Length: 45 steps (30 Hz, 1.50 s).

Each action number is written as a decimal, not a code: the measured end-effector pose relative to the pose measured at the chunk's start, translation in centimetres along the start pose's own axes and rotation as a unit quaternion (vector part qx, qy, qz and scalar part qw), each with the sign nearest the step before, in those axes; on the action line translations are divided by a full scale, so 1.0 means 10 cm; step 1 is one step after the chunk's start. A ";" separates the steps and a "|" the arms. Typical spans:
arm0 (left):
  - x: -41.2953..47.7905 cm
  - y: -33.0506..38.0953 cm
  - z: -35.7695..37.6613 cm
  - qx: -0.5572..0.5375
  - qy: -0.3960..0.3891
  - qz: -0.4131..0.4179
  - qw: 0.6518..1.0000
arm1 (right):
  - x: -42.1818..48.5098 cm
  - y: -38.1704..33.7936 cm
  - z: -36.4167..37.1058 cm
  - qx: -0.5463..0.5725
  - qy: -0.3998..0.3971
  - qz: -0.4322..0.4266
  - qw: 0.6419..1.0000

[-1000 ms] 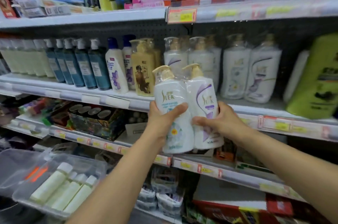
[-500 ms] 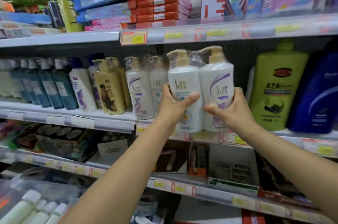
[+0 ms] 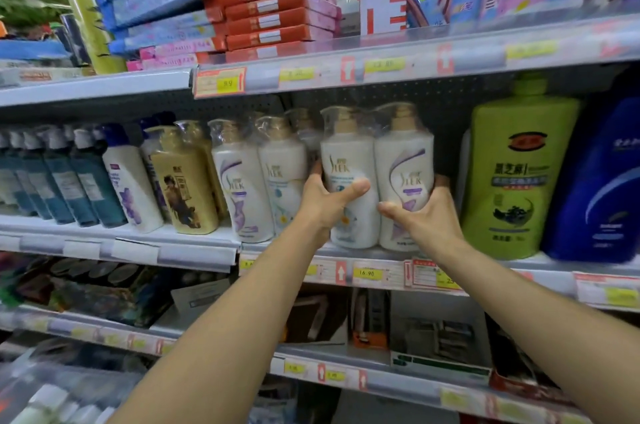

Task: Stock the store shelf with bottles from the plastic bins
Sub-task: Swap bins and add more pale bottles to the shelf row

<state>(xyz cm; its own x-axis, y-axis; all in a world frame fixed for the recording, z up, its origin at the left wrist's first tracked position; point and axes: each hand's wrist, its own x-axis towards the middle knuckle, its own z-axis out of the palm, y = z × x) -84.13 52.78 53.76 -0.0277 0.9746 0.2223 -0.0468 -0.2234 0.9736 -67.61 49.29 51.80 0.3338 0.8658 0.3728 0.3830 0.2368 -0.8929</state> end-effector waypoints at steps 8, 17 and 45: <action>0.03 -0.09 -0.02 0.020 -0.018 0.012 1.000 | 0.00 0.00 0.01 -0.007 -0.024 0.010 1.000; -0.01 -0.09 0.00 0.043 -0.014 0.011 0.999 | 0.01 0.03 0.06 -0.040 -0.032 0.022 0.998; -1.57 -0.65 -2.72 -0.212 0.333 -0.204 0.896 | -1.65 -0.50 2.52 0.045 -0.391 -0.216 0.894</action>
<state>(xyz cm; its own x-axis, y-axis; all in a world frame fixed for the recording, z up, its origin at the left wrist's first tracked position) -110.51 38.49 42.51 -0.5054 0.7818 -0.3653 -0.5598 0.0251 0.8282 -96.75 44.94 43.77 -0.5450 0.7208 0.4282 0.2489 0.6268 -0.7384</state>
